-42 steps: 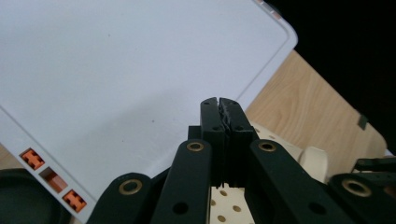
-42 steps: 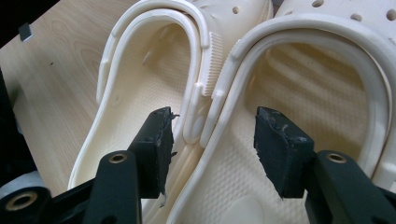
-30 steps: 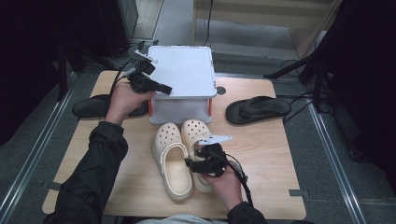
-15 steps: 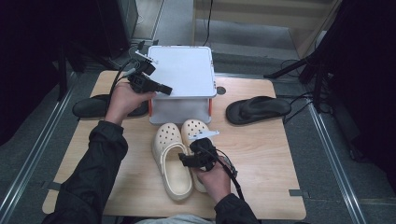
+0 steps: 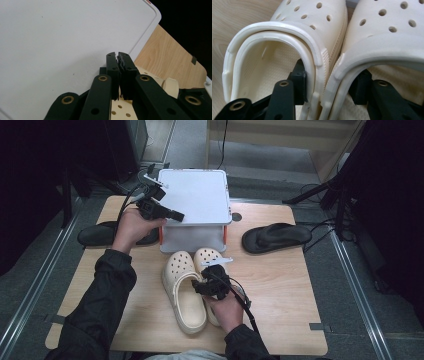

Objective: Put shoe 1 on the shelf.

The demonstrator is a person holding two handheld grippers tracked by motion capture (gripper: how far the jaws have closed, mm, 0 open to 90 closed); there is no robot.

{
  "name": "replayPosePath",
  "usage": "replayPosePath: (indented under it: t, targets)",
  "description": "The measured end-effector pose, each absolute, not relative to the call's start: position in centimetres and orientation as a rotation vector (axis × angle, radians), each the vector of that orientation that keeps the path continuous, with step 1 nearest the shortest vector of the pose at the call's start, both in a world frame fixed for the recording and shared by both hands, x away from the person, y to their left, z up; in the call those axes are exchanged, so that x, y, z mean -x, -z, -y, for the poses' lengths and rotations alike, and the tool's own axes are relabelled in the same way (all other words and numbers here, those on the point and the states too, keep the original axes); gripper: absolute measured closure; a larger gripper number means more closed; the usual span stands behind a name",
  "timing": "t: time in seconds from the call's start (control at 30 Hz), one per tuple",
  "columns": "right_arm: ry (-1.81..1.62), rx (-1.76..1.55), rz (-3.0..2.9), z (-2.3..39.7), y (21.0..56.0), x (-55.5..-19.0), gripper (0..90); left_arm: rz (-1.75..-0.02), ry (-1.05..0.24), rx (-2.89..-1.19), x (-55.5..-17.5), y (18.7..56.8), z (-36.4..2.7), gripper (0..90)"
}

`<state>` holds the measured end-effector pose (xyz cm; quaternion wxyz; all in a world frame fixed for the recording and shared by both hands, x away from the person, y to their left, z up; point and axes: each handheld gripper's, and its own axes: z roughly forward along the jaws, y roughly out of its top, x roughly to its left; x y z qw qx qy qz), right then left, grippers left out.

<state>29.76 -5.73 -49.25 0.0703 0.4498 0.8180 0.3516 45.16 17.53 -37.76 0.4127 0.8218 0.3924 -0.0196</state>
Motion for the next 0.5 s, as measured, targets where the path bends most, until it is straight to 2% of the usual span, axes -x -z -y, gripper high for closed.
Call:
replayPosePath:
  t: [0.17, 0.5]
  targets:
    - [-1.049, -1.345, -2.449, 5.94, 49.09, -29.93, 64.3, -0.990, 0.049, -2.068, -45.14, 37.75, -17.52, 87.5]
    - [-1.020, -1.301, -2.481, 6.12, 48.27, -30.62, 65.5, -0.996, 0.058, -2.062, -45.18, 37.78, -17.59, 87.1]
